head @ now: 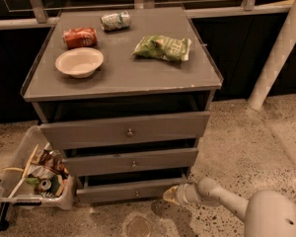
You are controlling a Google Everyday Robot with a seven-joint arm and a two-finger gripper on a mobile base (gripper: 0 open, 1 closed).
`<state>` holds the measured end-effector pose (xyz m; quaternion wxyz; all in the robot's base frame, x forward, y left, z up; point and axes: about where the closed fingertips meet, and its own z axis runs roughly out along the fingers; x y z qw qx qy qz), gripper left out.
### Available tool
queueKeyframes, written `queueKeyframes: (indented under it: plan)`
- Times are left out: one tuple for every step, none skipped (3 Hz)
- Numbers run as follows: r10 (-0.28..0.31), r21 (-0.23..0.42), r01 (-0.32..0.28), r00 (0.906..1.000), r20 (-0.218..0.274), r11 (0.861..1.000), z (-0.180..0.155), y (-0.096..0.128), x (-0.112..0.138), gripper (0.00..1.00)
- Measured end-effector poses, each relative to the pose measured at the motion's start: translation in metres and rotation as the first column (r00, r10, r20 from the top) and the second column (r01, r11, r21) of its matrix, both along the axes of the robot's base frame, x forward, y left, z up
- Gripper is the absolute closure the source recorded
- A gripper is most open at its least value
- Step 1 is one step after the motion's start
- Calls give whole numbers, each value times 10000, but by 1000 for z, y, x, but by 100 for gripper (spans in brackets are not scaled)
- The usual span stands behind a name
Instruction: Close bottom drawer
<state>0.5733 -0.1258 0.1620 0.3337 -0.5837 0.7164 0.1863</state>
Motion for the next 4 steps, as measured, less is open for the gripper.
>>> queueKeyframes:
  plan:
    - [0, 0, 0, 10000, 0, 10000, 0, 0, 0, 36]
    - [1, 1, -1, 10000, -1, 10000, 0, 0, 0, 13]
    - [1, 1, -1, 10000, -1, 10000, 0, 0, 0, 0]
    - [2, 1, -2, 10000, -2, 10000, 0, 0, 0, 0]
